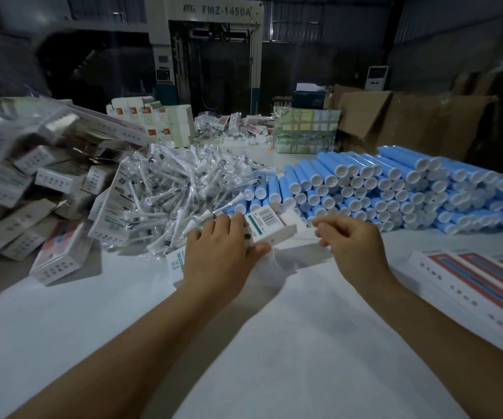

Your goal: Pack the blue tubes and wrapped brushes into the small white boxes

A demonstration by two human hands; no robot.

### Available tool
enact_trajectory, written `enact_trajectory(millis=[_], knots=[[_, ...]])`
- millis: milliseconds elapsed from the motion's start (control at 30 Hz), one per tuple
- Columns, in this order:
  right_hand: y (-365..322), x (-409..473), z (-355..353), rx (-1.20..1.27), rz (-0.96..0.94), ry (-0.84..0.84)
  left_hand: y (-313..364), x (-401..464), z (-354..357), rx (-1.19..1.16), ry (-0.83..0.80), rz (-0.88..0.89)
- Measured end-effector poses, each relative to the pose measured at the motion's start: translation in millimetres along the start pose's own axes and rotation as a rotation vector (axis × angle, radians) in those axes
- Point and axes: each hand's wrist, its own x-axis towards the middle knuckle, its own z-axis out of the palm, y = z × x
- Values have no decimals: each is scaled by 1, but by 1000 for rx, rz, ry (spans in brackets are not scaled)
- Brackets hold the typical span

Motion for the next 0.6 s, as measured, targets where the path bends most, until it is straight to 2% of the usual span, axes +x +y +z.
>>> enact_trajectory(millis=[167, 333, 467, 600], knots=[[-3, -13, 19, -4, 35, -167, 2, -1, 2, 35, 16, 5], [-5, -20, 25, -17, 14, -176, 6, -4, 0, 57, 19, 59], [-2, -25, 28, -147, -44, -145, 10, -7, -2, 59, 14, 97], [-4, -24, 27, -81, -20, -149, 14, -9, -6, 14, 41, 101]])
